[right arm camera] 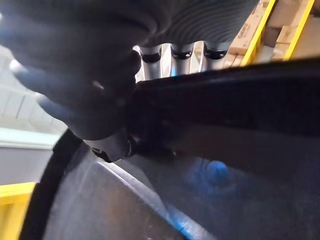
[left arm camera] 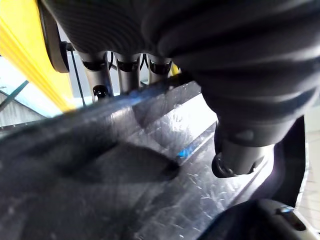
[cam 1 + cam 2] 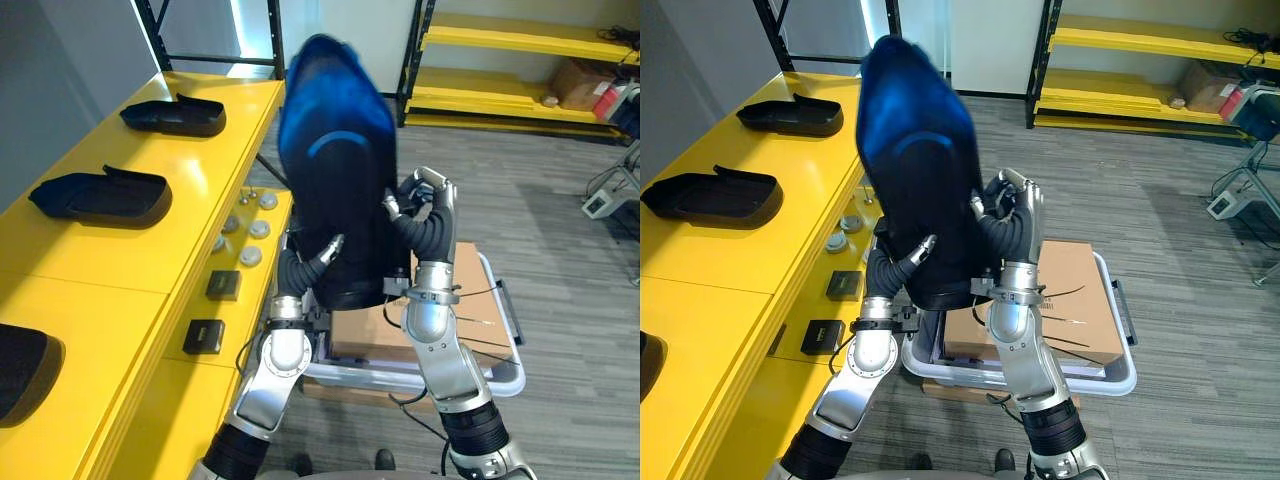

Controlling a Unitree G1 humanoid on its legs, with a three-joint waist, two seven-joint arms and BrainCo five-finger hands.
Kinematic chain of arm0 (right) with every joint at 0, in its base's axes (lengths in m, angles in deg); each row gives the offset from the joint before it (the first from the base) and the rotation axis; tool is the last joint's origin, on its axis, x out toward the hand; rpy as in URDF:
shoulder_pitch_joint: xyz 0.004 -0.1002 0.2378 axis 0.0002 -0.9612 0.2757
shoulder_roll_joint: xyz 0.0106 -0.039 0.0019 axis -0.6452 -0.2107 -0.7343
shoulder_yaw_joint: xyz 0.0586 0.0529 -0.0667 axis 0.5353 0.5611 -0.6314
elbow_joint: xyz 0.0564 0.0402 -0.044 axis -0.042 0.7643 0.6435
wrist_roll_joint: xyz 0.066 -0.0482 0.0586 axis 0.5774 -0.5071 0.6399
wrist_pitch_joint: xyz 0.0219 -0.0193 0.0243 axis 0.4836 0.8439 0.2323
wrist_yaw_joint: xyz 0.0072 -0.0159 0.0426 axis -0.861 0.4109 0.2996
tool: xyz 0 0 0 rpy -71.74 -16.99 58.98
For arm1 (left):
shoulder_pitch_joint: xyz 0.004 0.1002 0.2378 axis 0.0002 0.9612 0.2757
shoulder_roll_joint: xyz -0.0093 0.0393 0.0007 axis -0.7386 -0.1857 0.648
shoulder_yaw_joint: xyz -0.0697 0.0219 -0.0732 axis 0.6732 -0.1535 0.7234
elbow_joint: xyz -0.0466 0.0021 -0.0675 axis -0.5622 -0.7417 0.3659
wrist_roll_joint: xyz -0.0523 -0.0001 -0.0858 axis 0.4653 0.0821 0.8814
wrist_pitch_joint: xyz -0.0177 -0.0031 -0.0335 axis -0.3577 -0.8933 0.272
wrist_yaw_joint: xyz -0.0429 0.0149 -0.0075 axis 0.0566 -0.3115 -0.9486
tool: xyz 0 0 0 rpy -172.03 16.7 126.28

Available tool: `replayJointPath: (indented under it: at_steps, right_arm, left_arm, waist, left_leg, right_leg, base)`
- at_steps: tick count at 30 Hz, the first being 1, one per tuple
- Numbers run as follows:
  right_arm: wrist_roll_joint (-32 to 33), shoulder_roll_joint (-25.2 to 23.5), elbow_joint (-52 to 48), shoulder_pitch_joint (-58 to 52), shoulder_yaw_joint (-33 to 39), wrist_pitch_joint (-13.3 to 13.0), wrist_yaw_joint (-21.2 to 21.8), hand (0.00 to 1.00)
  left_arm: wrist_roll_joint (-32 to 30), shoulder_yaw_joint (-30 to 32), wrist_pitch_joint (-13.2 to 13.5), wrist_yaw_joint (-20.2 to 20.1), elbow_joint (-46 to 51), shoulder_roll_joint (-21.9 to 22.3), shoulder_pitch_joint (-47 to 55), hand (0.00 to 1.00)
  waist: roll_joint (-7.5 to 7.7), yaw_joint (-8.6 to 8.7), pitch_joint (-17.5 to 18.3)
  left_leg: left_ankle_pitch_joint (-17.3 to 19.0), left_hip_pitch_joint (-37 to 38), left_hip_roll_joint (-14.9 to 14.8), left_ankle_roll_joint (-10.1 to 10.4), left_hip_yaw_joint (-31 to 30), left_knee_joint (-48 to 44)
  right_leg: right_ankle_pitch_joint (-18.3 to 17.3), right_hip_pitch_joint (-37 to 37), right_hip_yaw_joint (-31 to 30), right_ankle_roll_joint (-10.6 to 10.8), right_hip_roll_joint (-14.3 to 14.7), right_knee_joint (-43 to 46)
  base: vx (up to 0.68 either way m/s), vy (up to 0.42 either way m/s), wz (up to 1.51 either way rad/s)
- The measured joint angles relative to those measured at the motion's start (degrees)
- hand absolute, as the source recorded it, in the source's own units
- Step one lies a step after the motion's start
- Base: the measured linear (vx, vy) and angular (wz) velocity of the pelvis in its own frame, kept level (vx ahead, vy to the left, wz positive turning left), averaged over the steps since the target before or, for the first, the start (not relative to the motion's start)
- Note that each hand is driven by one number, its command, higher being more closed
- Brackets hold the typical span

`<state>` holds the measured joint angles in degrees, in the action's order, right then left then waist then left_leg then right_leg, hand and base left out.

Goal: Walk over and take plastic housings, then place them on the shelf

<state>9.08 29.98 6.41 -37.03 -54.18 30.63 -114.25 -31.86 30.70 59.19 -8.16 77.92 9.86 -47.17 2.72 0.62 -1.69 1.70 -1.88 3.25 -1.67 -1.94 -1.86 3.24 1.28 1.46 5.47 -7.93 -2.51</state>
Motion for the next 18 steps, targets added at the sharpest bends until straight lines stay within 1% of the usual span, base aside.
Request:
replayJointPath:
  at_steps: [1,4,7,9,10,11,13,14,15,16,17,18]
  right_arm:
    - [1.1,0.0,-1.1,-0.8,-0.1,-1.2,0.8,0.00]
    - [4.8,0.8,-1.5,-1.9,-0.2,-3.3,2.2,0.00]
    - [7.9,2.8,-1.6,-2.2,-0.6,-4.7,4.4,0.00]
    - [10.6,3.7,-3.2,-2.3,-0.1,-5.9,5.8,0.00]
    - [12.8,4.2,-5.5,-2.4,0.5,-7.0,6.9,0.00]
    - [14.1,4.5,-6.5,-2.4,0.7,-7.9,7.1,0.00]
    - [17.2,4.8,-9.3,-2.4,2.8,-9.8,7.9,0.00]
    - [18.7,4.7,-10.8,-2.5,5.2,-11.0,8.2,0.00]
    - [19.8,4.7,-11.7,-2.7,7.7,-11.5,8.3,0.00]
    - [21.8,4.8,-12.9,-3.8,12.6,-12.8,8.2,0.00]
    - [22.8,4.8,-13.2,-4.1,14.3,-13.3,8.2,0.00]
    - [24.8,4.8,-13.9,-4.9,18.1,-13.7,8.1,0.00]
  left_arm:
    - [0.0,0.0,-0.1,0.0,0.0,0.0,0.0,1.00]
    - [0.0,0.3,-0.1,-0.1,0.0,-0.2,0.0,1.00]
    - [0.0,1.7,-0.1,-1.1,0.0,-0.2,0.0,1.00]
    - [-0.2,2.0,-0.1,-1.4,0.2,-0.3,0.0,1.00]
    - [-0.5,2.3,-0.1,-1.9,0.2,-0.3,0.0,1.00]
    - [-0.6,2.8,-0.1,-2.3,0.2,-0.3,0.0,1.00]
    - [-1.5,3.9,-0.1,-2.7,0.2,-0.3,0.1,1.00]
    - [-2.2,4.9,-0.1,-2.8,0.2,-0.2,0.5,1.00]
    - [-2.4,6.1,-0.1,-2.8,0.2,-0.1,1.1,1.00]
    - [-2.4,8.1,-0.1,-2.8,0.3,0.3,2.3,1.00]
    - [-2.4,8.9,-0.1,-2.8,0.4,0.4,2.8,1.00]
    - [-2.4,10.6,-0.1,-2.8,0.4,0.4,3.8,1.00]
  waist:
    - [0.01,-0.01,0.0]
    - [0.20,0.01,0.3]
    - [0.25,0.26,1.0]
    - [0.25,0.14,1.1]
    - [0.25,0.13,1.1]
    - [0.26,0.12,1.1]
    - [0.27,0.16,1.2]
    - [0.26,0.20,1.1]
    - [0.26,0.27,1.1]
    - [0.32,0.28,1.2]
    - [0.35,0.28,1.3]
    - [0.35,0.33,1.3]
  left_leg:
    - [0.0,0.1,0.0,0.0,0.1,0.0]
    - [0.0,0.6,-0.1,0.0,0.4,0.3]
    - [-0.1,1.1,-0.1,0.0,0.5,1.1]
    - [-0.1,1.4,-0.2,0.1,0.5,1.3]
    - [-0.2,1.7,-0.2,0.1,0.5,1.6]
    - [-0.5,1.8,-0.2,0.0,0.5,1.8]
    - [-0.7,2.0,-0.2,0.0,0.5,2.1]
    - [-0.7,2.1,-0.2,0.0,0.5,2.1]
    - [-0.7,2.5,-0.2,0.0,0.5,2.3]
    - [-0.8,3.1,-0.2,-0.1,0.5,2.9]
    - [-0.9,3.3,-0.2,-0.1,0.6,3.2]
    - [-1.0,3.5,-0.2,-0.1,0.5,3.7]
  right_leg:
    - [0.0,0.0,0.0,0.0,0.0,0.1]
    - [0.0,-0.1,-0.4,0.0,0.0,0.3]
    - [0.0,-0.1,-0.5,0.0,0.1,0.3]
    - [0.0,-0.3,-0.6,0.0,0.2,0.3]
    - [0.0,-0.4,-0.6,0.0,0.2,0.3]
    - [0.0,-0.4,-0.6,0.0,0.2,0.3]
    - [0.0,-0.5,-0.6,0.0,0.2,0.3]
    - [0.0,-0.6,-0.6,0.0,0.2,0.3]
    - [0.0,-0.9,-0.5,0.0,0.2,0.3]
    - [-0.2,-1.2,-0.5,0.1,0.2,0.3]
    - [-0.4,-1.2,-0.5,0.2,0.2,0.4]
    - [-0.5,-1.2,-0.5,0.2,0.1,0.5]
  base:
    - [-0.05,-0.008,-0.03]
    - [-0.05,-0.004,-0.07]
    - [-0.02,-0.007,-0.05]
    - [0.00,0.000,0.00]
    - [0.00,0.000,0.00]
    - [0.00,0.000,0.00]
    - [0.00,0.000,0.00]
    - [0.00,0.000,0.00]
    - [0.00,0.000,0.00]
    - [0.00,0.000,0.00]
    - [0.00,0.000,0.00]
    - [0.00,0.000,0.00]
